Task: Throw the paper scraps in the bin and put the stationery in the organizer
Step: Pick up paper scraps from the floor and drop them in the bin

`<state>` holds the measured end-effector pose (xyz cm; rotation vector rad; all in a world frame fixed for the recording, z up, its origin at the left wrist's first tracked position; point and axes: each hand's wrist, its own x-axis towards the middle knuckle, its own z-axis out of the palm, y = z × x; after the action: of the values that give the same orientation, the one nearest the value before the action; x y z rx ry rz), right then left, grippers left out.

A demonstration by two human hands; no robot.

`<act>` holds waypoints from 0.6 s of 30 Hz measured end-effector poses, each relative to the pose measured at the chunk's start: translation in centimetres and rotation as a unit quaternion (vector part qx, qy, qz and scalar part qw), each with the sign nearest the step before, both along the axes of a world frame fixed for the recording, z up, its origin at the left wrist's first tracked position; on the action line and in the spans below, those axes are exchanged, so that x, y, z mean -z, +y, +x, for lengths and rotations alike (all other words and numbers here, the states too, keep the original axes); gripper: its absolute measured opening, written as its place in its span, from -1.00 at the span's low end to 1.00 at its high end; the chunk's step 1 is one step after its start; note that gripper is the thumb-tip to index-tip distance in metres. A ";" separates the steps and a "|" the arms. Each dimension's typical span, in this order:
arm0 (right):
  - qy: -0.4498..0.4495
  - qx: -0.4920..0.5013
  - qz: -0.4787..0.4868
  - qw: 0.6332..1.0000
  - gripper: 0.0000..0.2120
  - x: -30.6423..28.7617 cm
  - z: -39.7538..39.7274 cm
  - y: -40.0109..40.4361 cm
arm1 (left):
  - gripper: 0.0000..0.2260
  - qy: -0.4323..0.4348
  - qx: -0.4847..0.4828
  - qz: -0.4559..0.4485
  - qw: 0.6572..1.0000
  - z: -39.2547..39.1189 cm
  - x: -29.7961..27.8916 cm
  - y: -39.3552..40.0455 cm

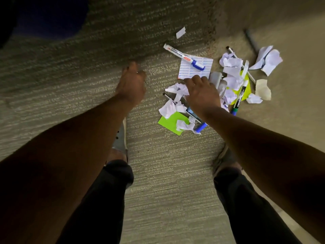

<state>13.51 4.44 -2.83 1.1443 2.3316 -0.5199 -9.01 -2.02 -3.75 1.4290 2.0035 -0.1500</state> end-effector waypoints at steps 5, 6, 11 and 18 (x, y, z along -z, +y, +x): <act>0.007 -0.023 -0.014 1.000 -0.57 1.0 -0.1 0.2 | -0.71 -0.064 -0.069 0.033 0.995 2.0 -0.5 -0.6; 0.012 -0.041 -0.016 0.999 -0.56 1.0 -0.3 0.1 | -0.64 -0.089 -0.075 0.038 0.992 2.9 -0.9 -0.9; 0.010 -0.101 -0.001 0.995 -0.72 1.0 -0.6 0.1 | -0.33 -0.079 -0.014 -0.023 0.997 7.6 -1.1 -3.3; 0.068 -0.079 -0.038 0.994 -0.72 1.4 -0.2 0.5 | -0.69 -0.004 -0.031 -0.013 0.999 10.7 0.6 -4.0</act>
<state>13.30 4.90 -4.25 0.9051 2.4708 -0.6388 1.70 -6.05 -4.34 1.3484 2.0292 -0.1433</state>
